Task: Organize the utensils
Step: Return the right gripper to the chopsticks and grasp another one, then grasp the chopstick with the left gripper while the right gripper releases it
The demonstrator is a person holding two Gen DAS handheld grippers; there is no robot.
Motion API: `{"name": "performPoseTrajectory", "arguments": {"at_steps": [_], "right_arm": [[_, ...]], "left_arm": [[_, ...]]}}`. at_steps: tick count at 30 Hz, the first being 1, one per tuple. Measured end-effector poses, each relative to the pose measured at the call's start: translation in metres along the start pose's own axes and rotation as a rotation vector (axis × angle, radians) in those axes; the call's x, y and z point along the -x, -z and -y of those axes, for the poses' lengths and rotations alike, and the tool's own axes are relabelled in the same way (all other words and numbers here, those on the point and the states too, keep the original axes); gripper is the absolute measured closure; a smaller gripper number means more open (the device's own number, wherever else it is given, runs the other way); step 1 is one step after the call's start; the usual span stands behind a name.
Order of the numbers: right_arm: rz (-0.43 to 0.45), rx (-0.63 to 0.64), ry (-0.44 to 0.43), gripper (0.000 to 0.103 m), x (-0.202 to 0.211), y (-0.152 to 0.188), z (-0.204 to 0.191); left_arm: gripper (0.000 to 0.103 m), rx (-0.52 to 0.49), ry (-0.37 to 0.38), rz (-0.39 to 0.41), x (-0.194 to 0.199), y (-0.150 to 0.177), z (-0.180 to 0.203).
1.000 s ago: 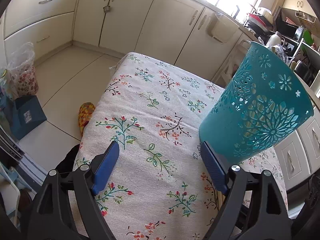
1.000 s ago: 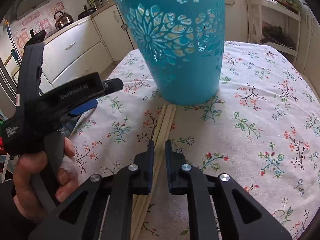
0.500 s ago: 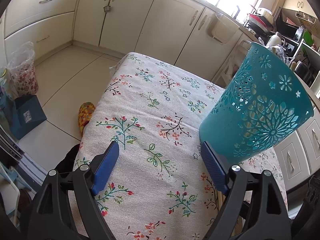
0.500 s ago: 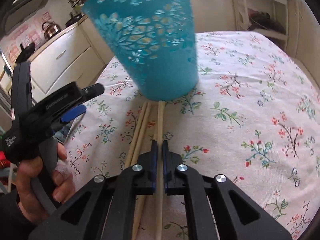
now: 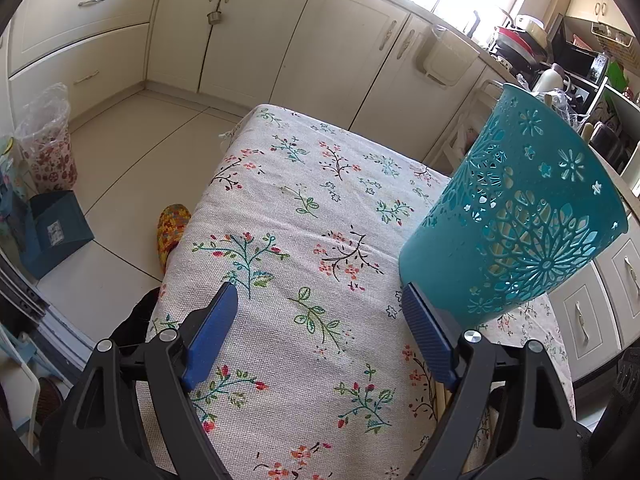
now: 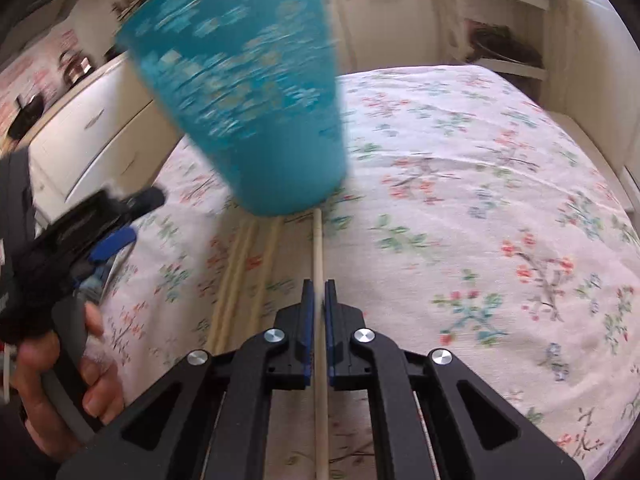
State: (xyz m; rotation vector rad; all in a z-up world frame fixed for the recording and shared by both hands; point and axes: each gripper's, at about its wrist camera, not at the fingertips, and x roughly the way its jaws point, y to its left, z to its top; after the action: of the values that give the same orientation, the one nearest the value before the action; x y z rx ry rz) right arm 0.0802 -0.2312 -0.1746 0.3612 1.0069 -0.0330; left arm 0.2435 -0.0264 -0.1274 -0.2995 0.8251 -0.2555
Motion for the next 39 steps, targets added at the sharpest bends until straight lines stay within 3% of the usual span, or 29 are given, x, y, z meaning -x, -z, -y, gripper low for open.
{"name": "performPoseTrajectory", "arguments": {"at_steps": [4,9,14,19,26,32,39], "right_arm": [[0.012,-0.066,-0.015,0.096,0.004,0.0,0.017],[0.016,-0.115,-0.076,0.096,0.003,0.0,0.03],[0.016,-0.12,-0.093,0.092,0.004,0.0,0.03],[0.016,-0.105,-0.112,0.086,0.009,0.0,0.029],[0.017,-0.067,-0.107,0.076,0.009,0.001,0.022],[0.015,-0.058,-0.11,0.074,0.006,0.0,0.019],[0.015,-0.067,-0.118,0.074,0.006,-0.001,0.021]], "left_arm": [[0.023,-0.034,0.0,-0.016,0.0,0.002,0.006],[0.023,-0.214,0.015,-0.101,0.007,0.023,0.043],[0.023,-0.355,-0.046,-0.132,0.008,0.043,0.073],[0.023,-0.329,-0.111,-0.165,0.002,0.042,0.068],[0.023,-0.387,-0.159,-0.155,-0.002,0.045,0.076],[0.036,-0.41,-0.16,-0.15,0.002,0.046,0.083],[0.043,-0.432,-0.165,-0.199,-0.007,0.048,0.096]]}}
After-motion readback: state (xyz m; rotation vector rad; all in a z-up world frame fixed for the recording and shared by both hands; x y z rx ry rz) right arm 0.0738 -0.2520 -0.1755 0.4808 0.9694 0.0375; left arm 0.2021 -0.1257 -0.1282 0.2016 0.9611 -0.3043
